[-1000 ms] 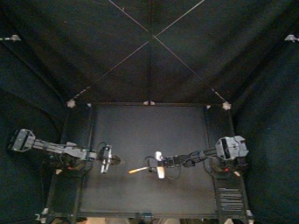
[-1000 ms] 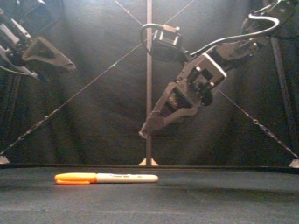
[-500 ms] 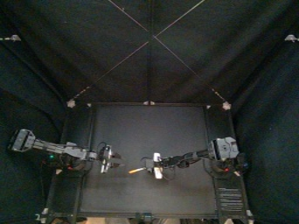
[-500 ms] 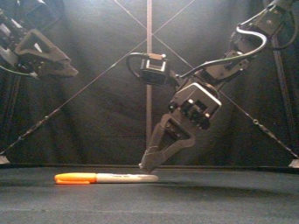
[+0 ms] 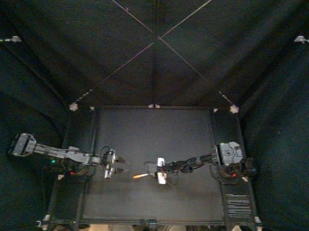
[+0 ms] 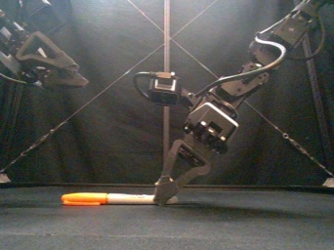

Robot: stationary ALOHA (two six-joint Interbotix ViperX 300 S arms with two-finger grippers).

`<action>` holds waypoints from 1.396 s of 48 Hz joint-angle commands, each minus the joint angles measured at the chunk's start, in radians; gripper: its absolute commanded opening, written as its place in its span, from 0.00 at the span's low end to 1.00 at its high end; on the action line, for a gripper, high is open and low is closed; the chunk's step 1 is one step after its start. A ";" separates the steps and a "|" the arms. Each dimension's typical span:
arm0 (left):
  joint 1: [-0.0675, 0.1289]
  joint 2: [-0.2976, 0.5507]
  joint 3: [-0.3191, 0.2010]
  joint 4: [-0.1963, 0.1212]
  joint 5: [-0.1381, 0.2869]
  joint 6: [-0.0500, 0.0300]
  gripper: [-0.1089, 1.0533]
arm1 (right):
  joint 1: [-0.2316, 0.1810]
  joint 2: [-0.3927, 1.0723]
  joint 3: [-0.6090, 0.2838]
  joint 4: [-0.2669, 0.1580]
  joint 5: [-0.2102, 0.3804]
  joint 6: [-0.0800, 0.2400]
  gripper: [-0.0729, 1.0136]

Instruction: Uncap the pen

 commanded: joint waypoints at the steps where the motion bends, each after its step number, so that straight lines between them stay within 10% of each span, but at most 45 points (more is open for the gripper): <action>1: 0.021 0.002 -0.035 -0.014 -0.021 0.0000 0.77 | -0.006 -0.031 -0.009 0.005 0.002 0.000 0.56; 29: 0.101 0.132 -0.106 -0.164 -0.118 0.0015 0.77 | -0.101 -0.304 0.037 -0.028 -0.020 -0.006 0.53; 67: 0.095 0.207 -0.127 -0.221 -0.160 -0.0015 0.77 | -0.126 -0.413 0.064 -0.075 -0.071 -0.008 0.53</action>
